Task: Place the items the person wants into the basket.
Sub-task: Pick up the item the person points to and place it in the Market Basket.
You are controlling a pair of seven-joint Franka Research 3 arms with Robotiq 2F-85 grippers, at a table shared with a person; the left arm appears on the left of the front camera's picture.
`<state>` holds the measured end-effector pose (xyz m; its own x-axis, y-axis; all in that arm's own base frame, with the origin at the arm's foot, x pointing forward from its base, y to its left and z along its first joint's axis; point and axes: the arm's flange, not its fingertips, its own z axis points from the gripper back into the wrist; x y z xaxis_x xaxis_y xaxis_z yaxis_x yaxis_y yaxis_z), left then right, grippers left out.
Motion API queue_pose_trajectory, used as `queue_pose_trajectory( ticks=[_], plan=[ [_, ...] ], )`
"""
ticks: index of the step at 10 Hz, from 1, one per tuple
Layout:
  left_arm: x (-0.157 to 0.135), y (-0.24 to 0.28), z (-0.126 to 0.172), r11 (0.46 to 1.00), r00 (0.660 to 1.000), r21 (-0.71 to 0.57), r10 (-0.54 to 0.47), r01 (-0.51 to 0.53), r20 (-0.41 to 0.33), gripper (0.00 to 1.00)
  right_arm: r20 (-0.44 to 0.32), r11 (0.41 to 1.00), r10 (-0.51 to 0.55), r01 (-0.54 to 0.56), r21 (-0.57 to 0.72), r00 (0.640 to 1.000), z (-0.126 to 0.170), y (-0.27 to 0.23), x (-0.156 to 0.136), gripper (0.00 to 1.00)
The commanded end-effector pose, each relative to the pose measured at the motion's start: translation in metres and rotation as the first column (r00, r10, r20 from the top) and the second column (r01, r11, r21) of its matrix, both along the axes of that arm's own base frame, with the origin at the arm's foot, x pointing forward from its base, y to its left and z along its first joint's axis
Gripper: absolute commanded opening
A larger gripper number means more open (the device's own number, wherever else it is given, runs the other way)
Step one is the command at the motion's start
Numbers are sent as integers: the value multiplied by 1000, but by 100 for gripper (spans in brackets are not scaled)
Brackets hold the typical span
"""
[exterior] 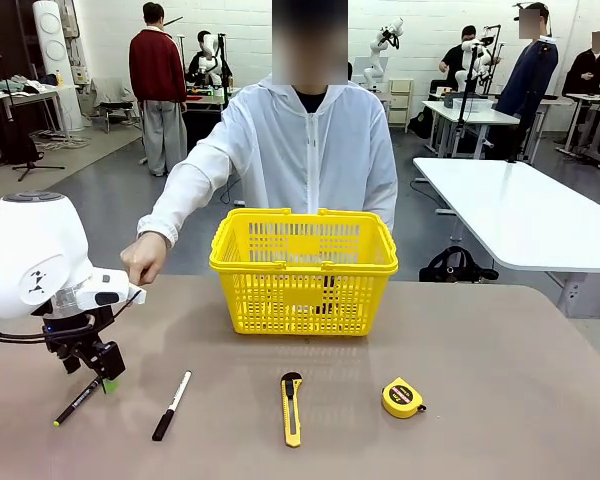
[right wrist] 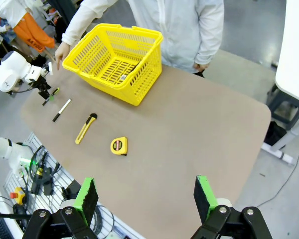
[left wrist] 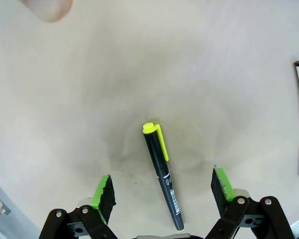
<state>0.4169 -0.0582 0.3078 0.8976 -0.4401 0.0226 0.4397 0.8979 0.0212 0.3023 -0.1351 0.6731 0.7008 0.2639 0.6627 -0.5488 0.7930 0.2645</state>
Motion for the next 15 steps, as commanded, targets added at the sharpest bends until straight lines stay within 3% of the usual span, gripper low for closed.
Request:
queue_pose_trajectory(
  ticks=[1, 2, 3, 5, 6, 8, 13, 14, 15],
  plan=[
    [-29, 4, -11, 1000, 1000, 10, -7, 7, 3, 55, 3, 1000, -3, 3, -2, 1000, 0, 0, 2, 100],
    [-29, 5, -11, 1000, 1000, 9, -8, 8, 6, 46, 3, 1000, -3, 3, -2, 1000, 0, 0, 2, 100],
    [-29, 5, -11, 1000, 1000, 7, -7, 7, 5, 0, 3, 1000, -3, 3, -2, 1000, 0, 0, 2, 100],
    [-29, 4, -10, 1000, 1000, 7, -4, 4, 1, 0, 3, 1000, -3, 3, -2, 1000, 0, 0, 2, 100],
    [-28, 4, -10, 1000, 1000, 6, -4, 4, 2, 21, 3, 1000, -3, 3, -2, 1000, 0, 0, 2, 100],
    [-28, 4, -9, 1000, 1000, -1, -1, 1, 6, 0, 3, 1000, -3, 3, -2, 1000, 0, 0, 2, 100],
    [-27, 4, -8, 1000, 1000, 1, -3, 3, -5, 0, 3, 1000, -3, 3, -2, 1000, 0, 0, 2, 100],
    [-24, 5, -2, 1000, 1000, 14, -8, 8, -9, 0, 3, 1000, -3, 3, -2, 1000, 0, 0, 2, 100],
    [-14, 6, 23, 1000, 1000, -13, 23, -23, 1, 0, 3, 1000, -3, 3, -2, 1000, 0, 0, 2, 100]
  ],
)
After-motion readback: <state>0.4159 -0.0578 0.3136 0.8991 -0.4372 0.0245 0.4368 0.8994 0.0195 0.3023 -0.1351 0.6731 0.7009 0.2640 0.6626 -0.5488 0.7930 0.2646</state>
